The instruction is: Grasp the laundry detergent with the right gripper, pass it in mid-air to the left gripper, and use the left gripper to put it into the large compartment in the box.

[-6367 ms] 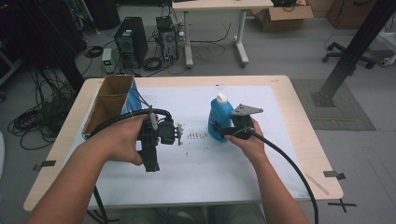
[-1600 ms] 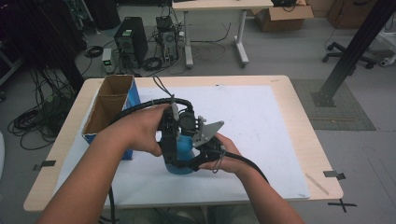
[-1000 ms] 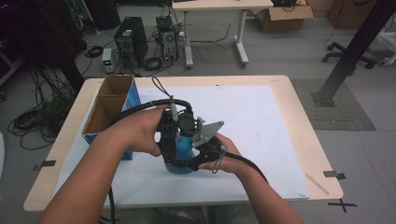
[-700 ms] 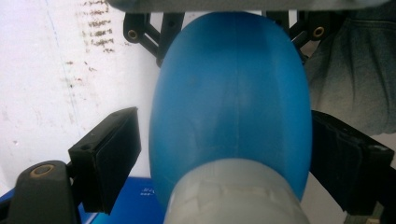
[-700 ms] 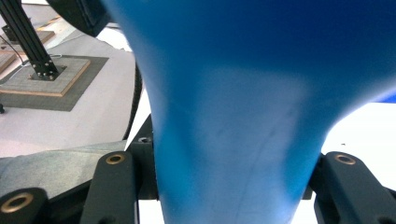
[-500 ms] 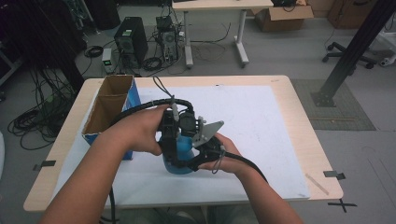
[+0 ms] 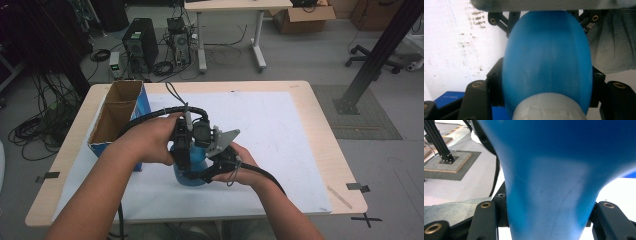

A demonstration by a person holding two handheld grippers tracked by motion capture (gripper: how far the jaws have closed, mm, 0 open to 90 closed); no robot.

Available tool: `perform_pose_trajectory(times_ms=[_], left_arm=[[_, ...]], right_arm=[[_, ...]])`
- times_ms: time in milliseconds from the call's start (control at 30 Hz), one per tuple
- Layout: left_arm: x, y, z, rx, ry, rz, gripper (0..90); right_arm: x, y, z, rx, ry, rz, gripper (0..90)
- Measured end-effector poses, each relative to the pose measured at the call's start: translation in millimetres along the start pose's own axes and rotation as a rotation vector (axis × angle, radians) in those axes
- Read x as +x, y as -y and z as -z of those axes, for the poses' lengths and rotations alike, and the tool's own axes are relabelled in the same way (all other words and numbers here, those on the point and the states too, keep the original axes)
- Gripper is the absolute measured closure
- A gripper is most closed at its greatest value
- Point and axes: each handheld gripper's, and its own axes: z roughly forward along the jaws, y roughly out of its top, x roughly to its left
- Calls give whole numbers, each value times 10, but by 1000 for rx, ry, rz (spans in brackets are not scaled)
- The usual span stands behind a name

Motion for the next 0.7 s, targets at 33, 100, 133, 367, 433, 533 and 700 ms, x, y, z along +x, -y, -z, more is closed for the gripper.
perform_pose_trajectory(times_ms=[33, 100, 133, 367, 433, 533, 700], left_arm=[[0, 0, 0, 0, 0, 0, 375], [-3, 5, -11, -2, -1, 2, 376], [-4, 6, -13, 2, 0, 4, 377], [-16, 8, -4, 7, -24, -2, 382], [-22, 12, -10, 4, -24, -3, 383], [-15, 23, 2, 1, -10, -2, 385], [-18, 24, 20, 0, -14, -4, 386]], right_arm=[[0, 0, 0, 0, 0, 0, 452], [-7, 0, -9, 1, 4, 10, 452], [-6, 1, -15, 0, 1, 8, 452], [-10, -2, -11, 3, 7, 5, 452], [-5, -7, -12, 6, 3, 3, 452], [-2, -7, -14, 1, -5, 4, 452], [3, -15, -6, -6, -11, 2, 449]])
